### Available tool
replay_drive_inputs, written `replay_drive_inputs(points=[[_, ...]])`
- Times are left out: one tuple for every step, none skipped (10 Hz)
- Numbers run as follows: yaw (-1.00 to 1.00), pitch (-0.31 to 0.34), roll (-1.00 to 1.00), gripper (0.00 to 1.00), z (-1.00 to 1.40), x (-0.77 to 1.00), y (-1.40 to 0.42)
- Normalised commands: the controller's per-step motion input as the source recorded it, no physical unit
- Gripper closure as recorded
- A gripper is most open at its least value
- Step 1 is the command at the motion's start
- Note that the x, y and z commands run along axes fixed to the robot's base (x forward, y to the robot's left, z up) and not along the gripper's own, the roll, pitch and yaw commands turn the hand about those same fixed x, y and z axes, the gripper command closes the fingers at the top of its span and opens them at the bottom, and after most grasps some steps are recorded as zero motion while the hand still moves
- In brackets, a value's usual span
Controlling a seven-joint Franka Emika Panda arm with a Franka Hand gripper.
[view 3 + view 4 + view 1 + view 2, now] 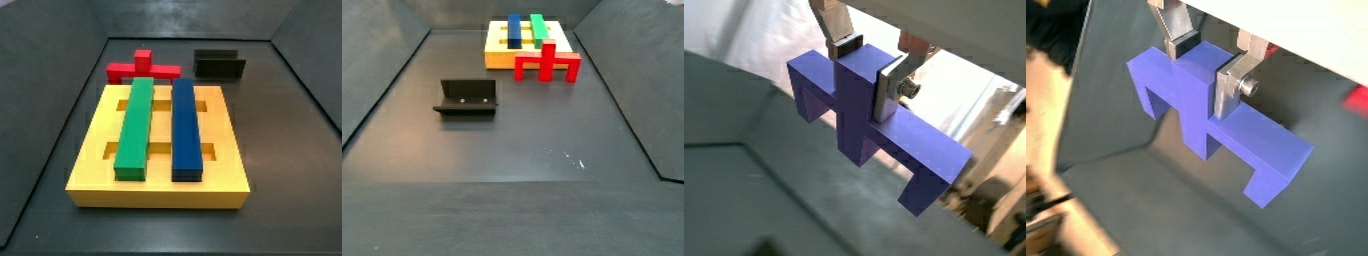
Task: Pick up the purple object. Move up. Place the purple object on the fixture. Regrasp the purple object. Move to above the board. Insert the purple object.
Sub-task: Move to above the board.
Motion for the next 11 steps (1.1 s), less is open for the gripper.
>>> replay_drive_inputs(points=[[0.07,0.092,-1.0,1.0,0.28,-1.14,-1.4],[0.07,0.091,-1.0,1.0,0.26,-1.15,-1.4],[0.08,0.082,-1.0,1.0,0.27,-1.13,-1.4],[0.09,0.079,-1.0,1.0,0.25,-1.14,-1.4],[0.09,0.06,-1.0,1.0,0.11,-0.57,-0.63],[0.1,0.05,-1.0,1.0,0.02,-0.22,-0.19],[0.09,0.042,-1.0,1.0,0.01,-0.09,-0.04],[0.09,0.016,-1.0,1.0,0.01,-0.08,-0.02],[0.08,-0.01,-1.0,1.0,0.0,-0.08,0.0],[0.04,-0.041,-0.69,1.0,0.0,-0.06,0.03],[0.03,-0.048,-0.54,1.0,0.0,-0.06,0.03]])
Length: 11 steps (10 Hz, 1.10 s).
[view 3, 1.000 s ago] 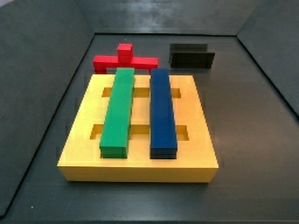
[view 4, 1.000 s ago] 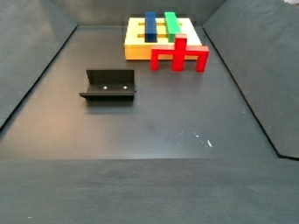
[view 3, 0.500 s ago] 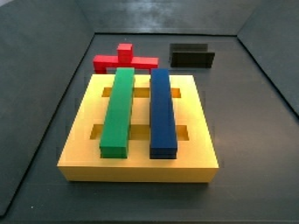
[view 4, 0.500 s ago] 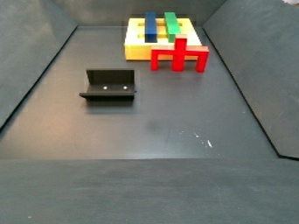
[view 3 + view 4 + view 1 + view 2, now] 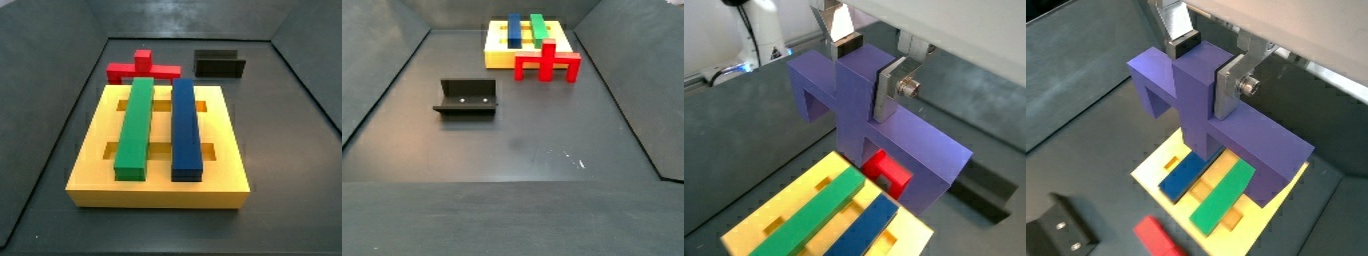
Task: Pick up the purple object. Move up. Place the purple object on the fixture. Regrasp the purple object. Move to above the board. Insert the purple object.
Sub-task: Move to above the board, then insert the purple object.
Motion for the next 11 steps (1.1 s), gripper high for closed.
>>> replay_drive_inputs(points=[[0.01,-0.04,-0.26,1.0,0.0,-0.03,0.02],[0.2,-0.124,-0.15,1.0,-0.64,-0.02,-0.55],[0.21,-0.076,0.06,1.0,-0.81,0.0,-0.98],[0.16,-0.134,0.14,1.0,-0.89,0.0,-0.93],[0.1,-0.097,0.21,1.0,-0.87,0.0,-0.91],[0.03,-0.101,0.23,1.0,-0.81,0.01,-0.9],[0.0,-0.071,0.24,1.0,-0.82,0.11,-0.84],[0.0,-0.044,0.23,1.0,-0.85,0.16,-0.66],[0.0,-0.016,0.24,1.0,-0.79,0.36,-0.46],[0.0,0.021,0.25,1.0,-0.77,0.55,-0.14],[0.0,0.033,0.33,1.0,-0.68,0.23,-0.04]])
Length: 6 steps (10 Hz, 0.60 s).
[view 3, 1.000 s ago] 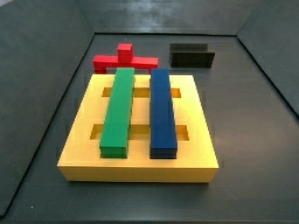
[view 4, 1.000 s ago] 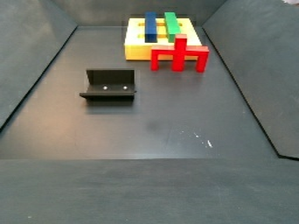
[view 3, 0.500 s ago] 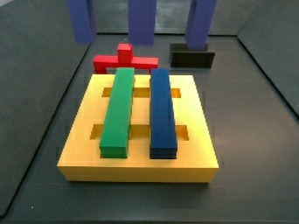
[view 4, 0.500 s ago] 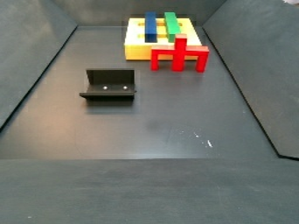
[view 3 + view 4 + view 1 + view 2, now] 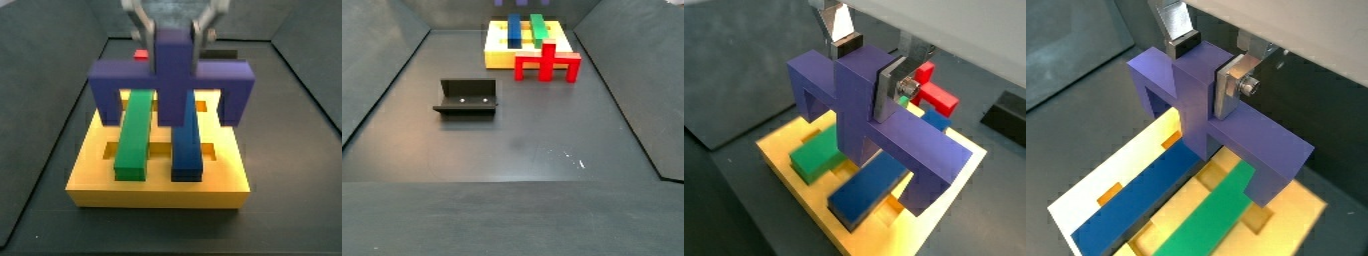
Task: Pick up the purple object. Move up. Place the purple object on the fixture. Regrasp the purple object. Move to above the board. Insert the purple object.
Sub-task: Insert the purple object.
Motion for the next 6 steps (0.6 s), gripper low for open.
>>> replay_drive_inputs(points=[[0.0,0.0,0.28,1.0,-0.59,-0.03,-0.03],[-0.05,0.0,0.01,1.0,-0.21,-0.28,0.08],[0.0,-0.009,-0.09,1.0,0.04,-0.21,0.07],[0.07,-0.033,-0.23,1.0,0.12,-0.05,0.0],[0.12,-0.104,-0.34,1.0,0.0,-0.04,0.01],[0.11,-0.13,-0.31,1.0,-0.12,0.0,0.0]])
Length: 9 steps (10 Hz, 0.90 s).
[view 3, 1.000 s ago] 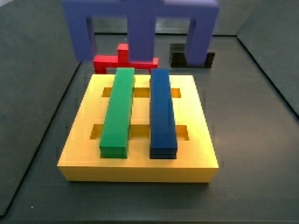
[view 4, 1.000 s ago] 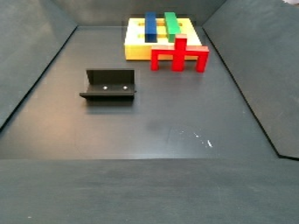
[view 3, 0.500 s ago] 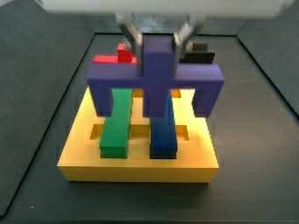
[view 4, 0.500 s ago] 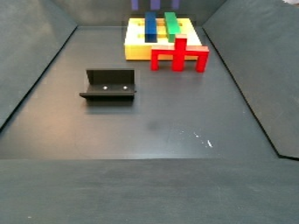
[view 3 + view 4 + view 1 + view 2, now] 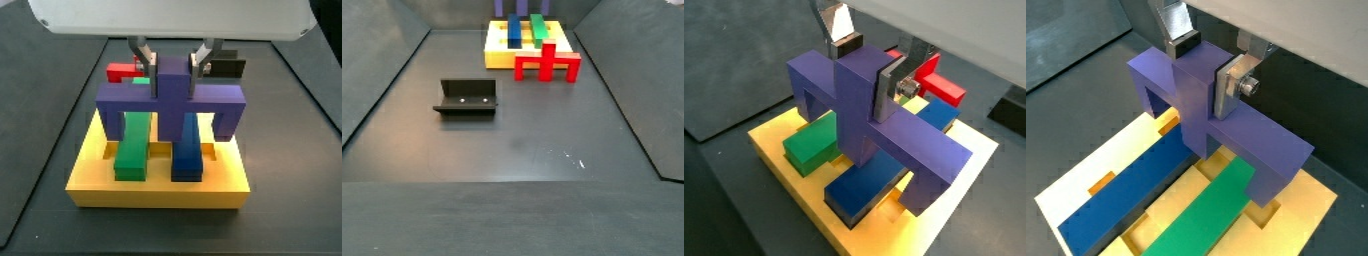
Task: Pick up the purple object. Move up. Place the purple object on the fixture. Regrasp the purple object. Move to above the board. Insert the purple object.
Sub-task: Insert the purple object.
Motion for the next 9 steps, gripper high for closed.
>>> replay_drive_inputs(points=[[0.07,-0.124,-0.27,1.0,-0.24,0.0,0.0],[0.0,-0.086,-0.21,1.0,-0.05,-0.18,0.03],[0.0,-0.066,-0.21,1.0,0.05,-0.14,0.09],[0.0,-0.063,-0.15,1.0,0.13,-0.07,0.02],[0.0,-0.089,-0.14,1.0,0.13,-0.16,0.02],[0.0,-0.093,-0.08,1.0,0.0,-0.11,0.0],[0.0,-0.084,-0.03,1.0,-0.02,-0.14,0.0],[0.0,-0.067,0.0,1.0,-0.03,-0.18,0.0],[0.0,0.0,0.0,1.0,-0.05,0.0,0.0]])
